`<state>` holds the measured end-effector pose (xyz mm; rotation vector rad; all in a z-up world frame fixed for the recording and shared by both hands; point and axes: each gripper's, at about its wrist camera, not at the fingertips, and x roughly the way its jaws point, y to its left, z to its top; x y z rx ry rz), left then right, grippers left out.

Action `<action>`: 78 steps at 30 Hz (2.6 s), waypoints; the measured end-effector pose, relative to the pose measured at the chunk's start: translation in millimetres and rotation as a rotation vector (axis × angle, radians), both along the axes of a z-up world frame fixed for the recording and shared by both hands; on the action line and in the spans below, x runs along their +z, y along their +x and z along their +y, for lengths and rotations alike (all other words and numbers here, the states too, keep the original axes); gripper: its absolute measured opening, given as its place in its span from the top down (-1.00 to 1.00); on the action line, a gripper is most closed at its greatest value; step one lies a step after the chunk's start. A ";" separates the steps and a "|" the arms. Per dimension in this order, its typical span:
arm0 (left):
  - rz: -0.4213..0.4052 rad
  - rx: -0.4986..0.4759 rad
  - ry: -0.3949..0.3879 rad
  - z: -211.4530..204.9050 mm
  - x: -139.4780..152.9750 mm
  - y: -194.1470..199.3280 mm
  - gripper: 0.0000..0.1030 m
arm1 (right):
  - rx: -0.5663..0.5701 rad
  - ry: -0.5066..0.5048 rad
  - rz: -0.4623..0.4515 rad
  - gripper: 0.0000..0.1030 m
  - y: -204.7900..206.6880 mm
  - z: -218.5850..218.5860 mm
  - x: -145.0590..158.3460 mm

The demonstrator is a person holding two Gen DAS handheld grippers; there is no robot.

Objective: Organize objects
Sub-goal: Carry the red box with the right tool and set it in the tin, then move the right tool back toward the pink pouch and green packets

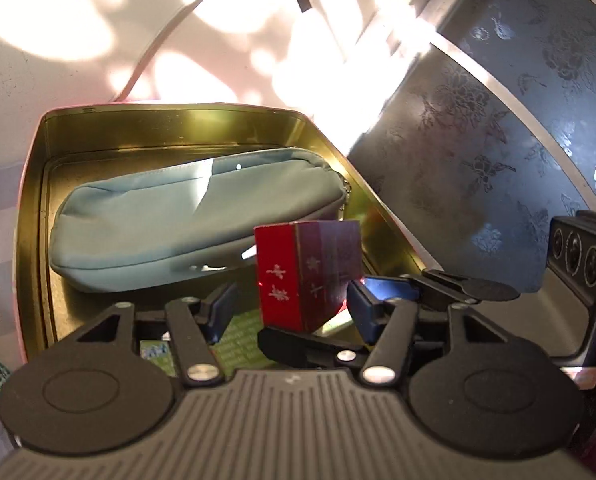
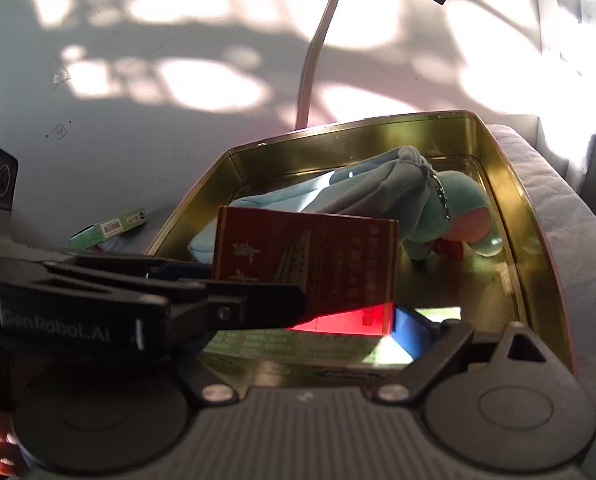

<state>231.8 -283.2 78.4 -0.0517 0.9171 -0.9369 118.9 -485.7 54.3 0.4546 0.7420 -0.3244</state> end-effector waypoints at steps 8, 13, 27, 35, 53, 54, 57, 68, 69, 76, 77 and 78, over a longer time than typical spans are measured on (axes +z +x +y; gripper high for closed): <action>-0.076 0.170 0.039 18.0 5.2 30.5 -0.32 | 0.051 -0.114 0.114 -0.85 75.2 -6.5 4.8; -0.114 0.140 0.034 36.0 10.3 11.4 -0.32 | 0.028 -0.111 0.095 -0.87 53.7 1.2 6.6; -0.402 0.108 0.049 71.6 34.5 -119.4 -0.36 | -0.154 -0.196 -0.191 -0.87 -102.3 80.1 29.7; -0.435 0.184 0.139 102.2 5.0 -155.5 -0.40 | -0.277 -0.058 -0.302 -0.85 -172.3 109.5 2.3; -0.518 0.374 0.315 169.2 -33.6 -151.9 -0.49 | -0.121 -0.125 -0.206 -0.05 -119.8 178.1 -19.7; -0.516 0.381 0.321 171.8 -35.7 -149.8 -0.49 | -0.111 -0.131 -0.201 -0.05 -116.3 180.8 -19.6; -0.505 0.397 0.333 181.4 -40.9 -143.9 -0.49 | -0.086 -0.133 -0.190 -0.05 -107.4 187.9 -20.0; -0.468 0.552 0.378 262.5 -51.0 -103.7 -0.49 | 0.134 -0.202 -0.150 -0.05 -48.7 239.3 -13.6; -0.464 0.583 0.379 273.4 -50.1 -98.0 -0.49 | 0.162 -0.215 -0.148 -0.05 -38.8 245.3 -11.8; -0.385 0.856 0.291 345.6 -55.9 -70.8 -0.49 | 0.304 -0.282 -0.182 -0.23 45.6 277.6 -8.1; -0.347 0.871 0.275 351.8 -59.2 -67.2 -0.49 | 0.324 -0.280 -0.186 -0.26 65.1 279.6 -8.2; -0.303 0.870 0.246 359.0 -60.3 -62.4 -0.47 | 0.332 -0.271 -0.184 -0.27 81.5 279.4 -7.9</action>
